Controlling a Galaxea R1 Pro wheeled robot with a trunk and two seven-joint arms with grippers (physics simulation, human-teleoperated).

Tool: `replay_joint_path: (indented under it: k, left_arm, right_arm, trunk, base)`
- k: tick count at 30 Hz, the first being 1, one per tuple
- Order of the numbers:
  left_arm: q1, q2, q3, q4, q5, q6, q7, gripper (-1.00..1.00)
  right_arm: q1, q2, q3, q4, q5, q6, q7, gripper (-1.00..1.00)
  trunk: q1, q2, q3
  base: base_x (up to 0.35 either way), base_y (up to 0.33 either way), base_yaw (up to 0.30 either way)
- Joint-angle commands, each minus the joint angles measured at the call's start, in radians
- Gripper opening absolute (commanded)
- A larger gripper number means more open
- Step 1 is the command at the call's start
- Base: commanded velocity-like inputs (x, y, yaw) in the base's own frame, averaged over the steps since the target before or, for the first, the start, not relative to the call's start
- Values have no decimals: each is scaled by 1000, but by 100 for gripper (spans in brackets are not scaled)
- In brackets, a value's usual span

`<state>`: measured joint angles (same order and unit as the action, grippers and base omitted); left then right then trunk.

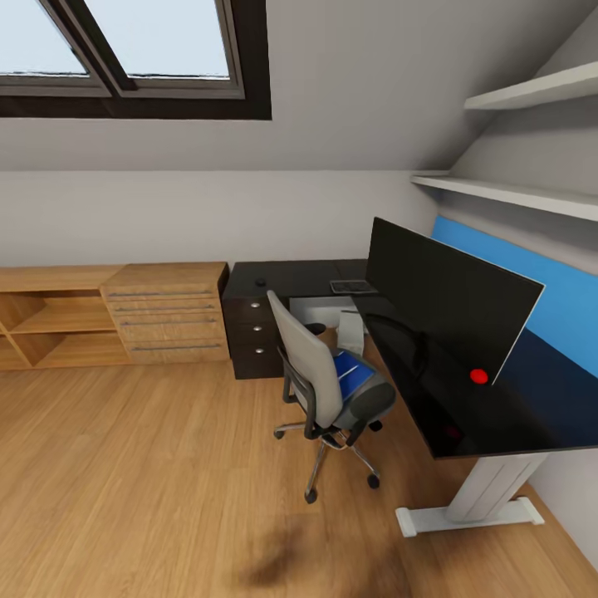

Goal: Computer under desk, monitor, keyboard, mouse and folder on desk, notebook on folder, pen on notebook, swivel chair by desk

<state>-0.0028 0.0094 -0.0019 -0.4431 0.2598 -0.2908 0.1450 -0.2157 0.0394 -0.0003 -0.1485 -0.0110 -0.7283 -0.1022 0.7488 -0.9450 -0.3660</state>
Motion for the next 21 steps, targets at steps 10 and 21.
replay_joint_path:
  k: [10, 21]
  left_arm:
    - [0, 0, 1, -32, -83, 17, 131, 100]
    - [0, -26, 0, 19, -85, 10, 133, 100]
  right_arm:
    - [-1, 4, -3, 36, -9, -6, -4, 100]
    - [-1, 21, 4, 45, -2, -1, -2, 100]
  trunk:
    - [39, -71, -33]
    - [81, -148, -67]
  base:
    - [0, 0, 0]
    - [0, 0, 0]
